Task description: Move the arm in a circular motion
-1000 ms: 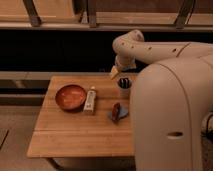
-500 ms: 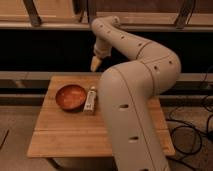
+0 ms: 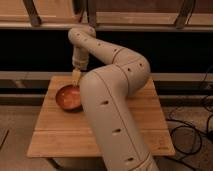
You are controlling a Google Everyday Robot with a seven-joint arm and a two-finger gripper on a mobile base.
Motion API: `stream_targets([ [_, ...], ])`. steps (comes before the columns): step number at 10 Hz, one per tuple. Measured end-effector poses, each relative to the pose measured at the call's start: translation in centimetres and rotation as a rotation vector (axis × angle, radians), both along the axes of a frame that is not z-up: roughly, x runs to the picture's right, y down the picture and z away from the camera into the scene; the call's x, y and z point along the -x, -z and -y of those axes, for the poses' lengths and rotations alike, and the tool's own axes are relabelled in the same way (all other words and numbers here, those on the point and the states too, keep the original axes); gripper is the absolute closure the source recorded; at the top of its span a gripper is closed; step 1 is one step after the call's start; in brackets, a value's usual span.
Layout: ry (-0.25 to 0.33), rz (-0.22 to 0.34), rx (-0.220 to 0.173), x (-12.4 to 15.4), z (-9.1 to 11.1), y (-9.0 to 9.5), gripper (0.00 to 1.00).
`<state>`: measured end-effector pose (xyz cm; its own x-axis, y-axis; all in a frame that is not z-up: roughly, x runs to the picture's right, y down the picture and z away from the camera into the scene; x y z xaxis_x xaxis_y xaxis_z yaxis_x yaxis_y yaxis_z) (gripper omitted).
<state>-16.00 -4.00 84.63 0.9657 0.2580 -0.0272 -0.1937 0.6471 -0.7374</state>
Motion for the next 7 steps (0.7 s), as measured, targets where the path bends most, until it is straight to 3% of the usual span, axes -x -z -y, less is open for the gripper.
stream_targets([
  [2,0.076,-0.026,0.038,-0.5,-4.4,0.7,0.20],
  [4,0.088,-0.113,0.014,-3.4,-7.0,1.2,0.20],
  [5,0.058,-0.183,-0.027,-6.0,-7.6,1.6,0.20],
  [7,-0.070,-0.332,-0.137,-11.5,-6.4,2.5,0.20],
])
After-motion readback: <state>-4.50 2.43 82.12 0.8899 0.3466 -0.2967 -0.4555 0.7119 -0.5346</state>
